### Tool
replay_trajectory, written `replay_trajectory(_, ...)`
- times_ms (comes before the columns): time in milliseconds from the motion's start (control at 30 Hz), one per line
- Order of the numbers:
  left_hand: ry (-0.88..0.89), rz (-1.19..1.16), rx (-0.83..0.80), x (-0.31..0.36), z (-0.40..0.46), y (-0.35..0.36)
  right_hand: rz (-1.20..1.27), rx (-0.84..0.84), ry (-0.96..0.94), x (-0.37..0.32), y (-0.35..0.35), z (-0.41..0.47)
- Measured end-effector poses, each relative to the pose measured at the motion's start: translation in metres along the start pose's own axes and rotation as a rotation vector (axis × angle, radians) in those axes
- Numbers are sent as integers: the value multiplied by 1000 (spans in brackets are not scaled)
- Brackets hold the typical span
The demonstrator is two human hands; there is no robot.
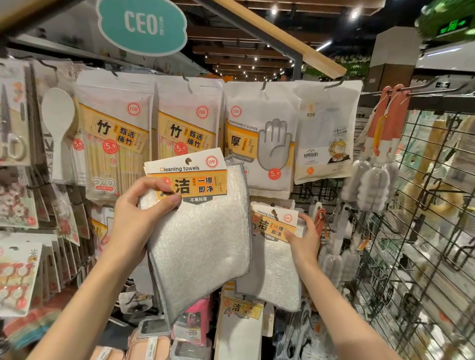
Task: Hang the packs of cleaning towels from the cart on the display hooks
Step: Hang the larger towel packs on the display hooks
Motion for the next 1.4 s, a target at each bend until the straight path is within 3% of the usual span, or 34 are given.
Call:
replay_trajectory(300,-9,21,-5,2,0,1,-205,11,-94,-4,12,19)
replay_trajectory(667,21,24,-27,8,-6,-2,-281,-27,-104,-15,2,15)
replay_trajectory(833,66,44,-52,12,-11,1,-228,25,-193,-54,-11,-1)
replay_trajectory(1000,74,82,-81,18,-17,4,21,-168,-338,-138,-4,-35)
replay_trajectory(1167,169,48,-81,35,-21,15,41,-382,-427,-199,13,-72)
replay_trajectory(1400,177,10,-84,45,-12,11,99,-470,-426,-226,21,-101)
Point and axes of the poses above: each hand's wrist, its own z-axis towards the middle knuckle, its own y-axis out of the palm, x = y × z, the point moved 3 cm from there along z, towards the middle knuckle, and after that the axes turned 3 degrees about z, right-handed, at the moved point
